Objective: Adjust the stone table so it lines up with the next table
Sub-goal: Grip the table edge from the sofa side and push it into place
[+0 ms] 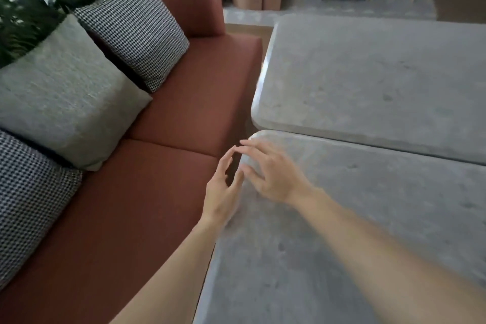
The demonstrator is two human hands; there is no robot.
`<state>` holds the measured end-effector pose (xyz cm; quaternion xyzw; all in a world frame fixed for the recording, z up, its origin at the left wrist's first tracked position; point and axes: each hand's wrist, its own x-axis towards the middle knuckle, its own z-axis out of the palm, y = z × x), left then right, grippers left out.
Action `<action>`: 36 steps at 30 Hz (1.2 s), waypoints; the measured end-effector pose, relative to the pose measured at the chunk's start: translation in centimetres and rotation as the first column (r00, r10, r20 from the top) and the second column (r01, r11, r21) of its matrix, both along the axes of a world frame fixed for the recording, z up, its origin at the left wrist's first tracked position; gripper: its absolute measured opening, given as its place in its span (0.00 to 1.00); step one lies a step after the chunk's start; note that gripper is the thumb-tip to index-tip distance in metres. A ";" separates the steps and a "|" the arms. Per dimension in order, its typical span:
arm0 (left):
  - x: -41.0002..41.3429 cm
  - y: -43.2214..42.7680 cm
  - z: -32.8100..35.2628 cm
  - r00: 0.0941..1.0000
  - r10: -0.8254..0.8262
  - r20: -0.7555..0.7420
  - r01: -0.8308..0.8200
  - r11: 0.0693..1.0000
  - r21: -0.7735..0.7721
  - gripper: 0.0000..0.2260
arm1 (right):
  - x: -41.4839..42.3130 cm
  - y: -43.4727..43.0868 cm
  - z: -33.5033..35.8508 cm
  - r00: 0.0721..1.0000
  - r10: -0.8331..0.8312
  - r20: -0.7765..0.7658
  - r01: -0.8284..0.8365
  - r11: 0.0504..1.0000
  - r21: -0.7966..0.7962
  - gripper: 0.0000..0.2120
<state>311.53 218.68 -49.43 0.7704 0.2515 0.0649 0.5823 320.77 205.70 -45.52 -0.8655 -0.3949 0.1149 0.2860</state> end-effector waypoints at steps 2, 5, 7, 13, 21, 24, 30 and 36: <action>1.6 0.9 -2.3 0.999 -0.022 -0.045 0.021 1.000 -0.013 0.18 | 1.5 1.9 -2.1 0.999 0.041 0.014 -0.039 0.995 -0.090 0.17; 3.9 2.1 -4.7 0.989 -0.109 -0.095 0.100 0.991 -0.095 0.17 | 3.2 4.0 -4.6 0.990 0.083 0.115 -0.049 0.961 -0.270 0.19; 4.7 2.5 -5.0 0.973 -0.195 -0.126 0.174 0.971 -0.164 0.23 | 3.7 4.7 -4.9 0.980 0.085 0.179 -0.022 0.945 -0.325 0.23; 5.5 3.0 -5.2 0.948 -0.267 -0.176 0.215 0.940 -0.265 0.17 | 6.0 6.5 -4.3 0.960 0.221 0.169 -0.115 0.868 -0.483 0.33; 5.9 2.8 -4.5 0.947 -0.247 -0.204 0.187 0.944 -0.273 0.19 | 8.1 7.0 -4.3 0.908 0.366 0.205 -0.194 0.800 -0.568 0.42; 6.0 3.0 -4.1 0.939 -0.268 -0.214 0.196 0.932 -0.305 0.22 | 9.5 7.5 -4.7 0.883 0.415 0.219 -0.232 0.792 -0.565 0.42; 5.6 2.8 -4.9 0.940 -0.222 -0.258 0.101 0.906 -0.411 0.20 | 9.1 8.0 -5.4 0.911 0.373 0.175 -0.235 0.819 -0.523 0.37; 6.0 3.2 -4.4 0.944 -0.194 -0.267 0.055 0.890 -0.453 0.21 | 9.1 9.0 -5.2 0.909 0.375 0.184 -0.232 0.819 -0.524 0.35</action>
